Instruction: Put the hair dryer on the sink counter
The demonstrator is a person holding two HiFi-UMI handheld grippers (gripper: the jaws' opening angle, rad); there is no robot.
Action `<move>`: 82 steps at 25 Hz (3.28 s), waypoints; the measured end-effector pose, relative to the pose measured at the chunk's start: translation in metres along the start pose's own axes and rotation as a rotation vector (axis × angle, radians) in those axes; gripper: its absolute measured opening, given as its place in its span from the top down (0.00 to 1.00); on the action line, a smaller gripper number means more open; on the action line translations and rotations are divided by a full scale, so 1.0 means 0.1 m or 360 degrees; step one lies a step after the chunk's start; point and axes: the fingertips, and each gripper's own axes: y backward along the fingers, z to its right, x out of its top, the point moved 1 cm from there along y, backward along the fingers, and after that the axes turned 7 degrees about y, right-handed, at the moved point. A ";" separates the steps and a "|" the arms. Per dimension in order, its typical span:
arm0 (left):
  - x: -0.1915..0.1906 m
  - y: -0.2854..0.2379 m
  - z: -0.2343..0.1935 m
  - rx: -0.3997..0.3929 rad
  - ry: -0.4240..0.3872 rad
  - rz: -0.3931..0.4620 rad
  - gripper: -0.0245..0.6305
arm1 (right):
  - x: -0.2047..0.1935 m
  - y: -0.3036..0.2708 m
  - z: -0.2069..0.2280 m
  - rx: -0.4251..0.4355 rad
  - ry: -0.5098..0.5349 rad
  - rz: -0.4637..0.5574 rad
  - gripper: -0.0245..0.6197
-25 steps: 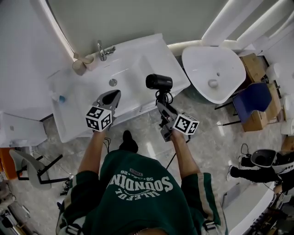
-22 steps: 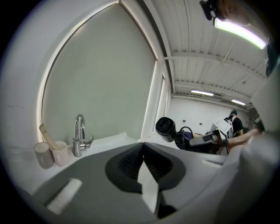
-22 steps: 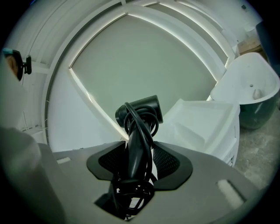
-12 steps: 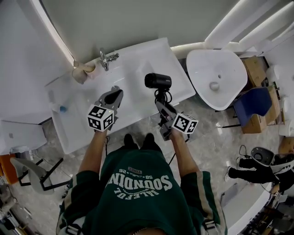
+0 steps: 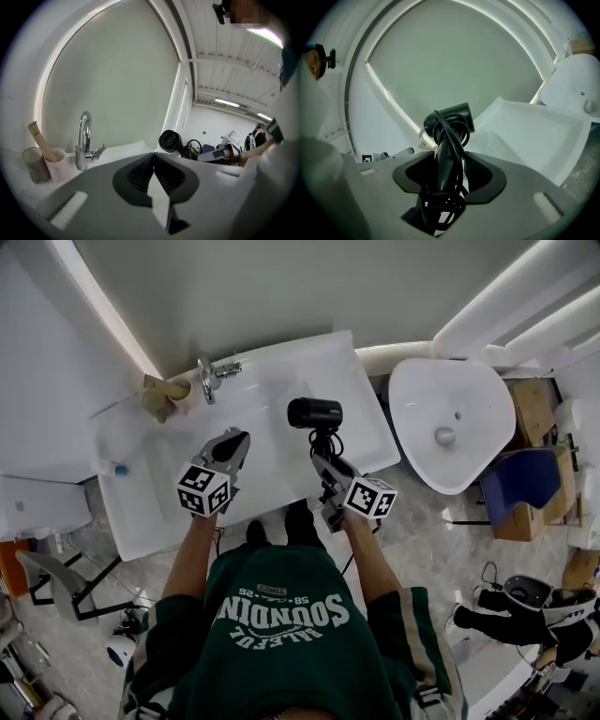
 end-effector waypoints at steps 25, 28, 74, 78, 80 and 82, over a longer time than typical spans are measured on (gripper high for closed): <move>0.12 -0.48 -0.37 0.0495 0.0131 0.0068 0.88 | 0.77 -0.95 1.48 0.0025 0.0168 -0.0409 0.65; 0.11 -0.44 -0.43 0.0536 0.0159 0.0072 0.88 | 0.80 -1.06 1.66 -0.0030 0.0203 -0.0443 0.65; 0.00 0.03 -0.71 0.0589 0.0227 0.0087 0.88 | 0.38 -1.19 2.62 -0.0779 0.0705 -0.0856 0.62; 0.00 0.13 -0.77 0.0568 0.0222 0.0104 0.88 | 0.39 -1.04 2.53 -0.0845 0.0720 -0.0767 0.62; 0.00 0.17 -0.79 0.0552 0.0219 0.0110 0.88 | 0.39 -0.97 2.46 -0.0870 0.0733 -0.0723 0.62; 0.00 0.21 -0.80 0.0536 0.0212 0.0109 0.88 | 0.39 -0.92 2.35 -0.0875 0.0725 -0.0663 0.63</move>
